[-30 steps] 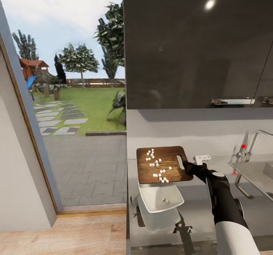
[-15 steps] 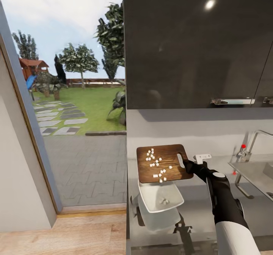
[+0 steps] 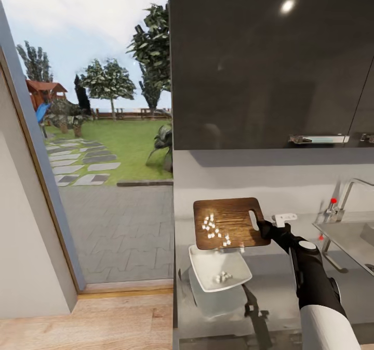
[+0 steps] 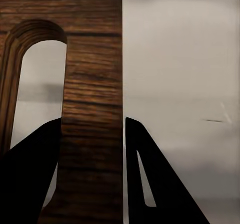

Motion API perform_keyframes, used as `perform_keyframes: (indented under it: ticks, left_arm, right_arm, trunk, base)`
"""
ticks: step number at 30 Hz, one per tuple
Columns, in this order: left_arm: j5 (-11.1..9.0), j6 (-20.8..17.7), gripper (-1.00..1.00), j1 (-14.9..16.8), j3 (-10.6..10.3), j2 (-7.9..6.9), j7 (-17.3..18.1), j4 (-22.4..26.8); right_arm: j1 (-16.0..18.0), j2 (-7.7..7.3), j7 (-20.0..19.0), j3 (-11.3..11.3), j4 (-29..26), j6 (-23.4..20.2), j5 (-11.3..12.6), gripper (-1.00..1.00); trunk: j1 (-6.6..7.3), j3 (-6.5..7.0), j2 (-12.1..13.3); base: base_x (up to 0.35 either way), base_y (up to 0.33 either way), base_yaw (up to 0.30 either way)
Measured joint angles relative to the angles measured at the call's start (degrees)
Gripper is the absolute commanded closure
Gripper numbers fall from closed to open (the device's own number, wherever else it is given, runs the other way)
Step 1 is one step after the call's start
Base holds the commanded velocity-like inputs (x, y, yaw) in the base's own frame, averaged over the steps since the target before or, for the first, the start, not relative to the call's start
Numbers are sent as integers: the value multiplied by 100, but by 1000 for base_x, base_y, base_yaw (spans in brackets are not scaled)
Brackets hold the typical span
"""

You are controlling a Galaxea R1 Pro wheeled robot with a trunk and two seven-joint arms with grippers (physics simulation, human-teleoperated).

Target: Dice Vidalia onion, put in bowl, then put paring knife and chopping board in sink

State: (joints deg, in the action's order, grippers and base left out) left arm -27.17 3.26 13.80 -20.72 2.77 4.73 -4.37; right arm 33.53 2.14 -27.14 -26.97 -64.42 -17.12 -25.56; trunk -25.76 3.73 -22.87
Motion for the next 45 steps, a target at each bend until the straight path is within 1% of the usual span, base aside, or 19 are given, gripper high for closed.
perform_keyframes:
  ticks: [7,31,32,34,35,36,37,41,43,45]
  left_arm:
    - [0,0,-100,0,0,0,0,0]
    - [0,-3,-100,0,0,0,0,0]
    - [0,-2,-100,0,0,0,0,0]
    - [-1,-3,-100,-1,0,0,0,1]
    - [0,-2,-100,0,0,0,0,0]
    - [-2,-4,-100,-1,0,-1,0,2]
    - [0,-4,-100,0,0,0,0,0]
    - [-1,-4,-100,0,0,1,0,1]
    - [0,-6,-100,0,0,5,-1,0]
    - [-1,-7,-100,-1,0,7,0,1]
  right_arm:
    - [0,-2,-3,-4,79,127,-4,100]
    - [0,-2,6,-31,87,135,-7,100]
    - [0,-2,7,-69,86,135,-13,100]
    - [1,-2,17,-306,84,136,-38,100]
    - [0,5,41,-623,78,114,11,100]
    - [-1,2,54,-793,81,131,-88,100]
    - [0,6,60,-876,78,111,-27,100]
    - [-1,8,131,-1188,78,90,-41,100]
    - [-1,12,230,-1271,79,84,-37,100]
    - [0,17,413,-1305,77,76,-38,100]
  trunk:
    - [0,0,0]
    - [0,0,0]
    - [0,0,0]
    - [0,0,0]
    - [0,1,0]
    - [0,-1,0]
    - [0,0,0]
    - [0,0,0]
    - [0,0,-1]
    - [0,0,0]
  base:
    - [0,0,0]
    - [0,0,0]
    - [0,0,0]
    - [0,0,0]
    - [0,0,0]
    - [0,0,0]
    - [0,0,0]
    - [0,-2,0]
    - [0,-58,0]
    - [-28,-155,0]
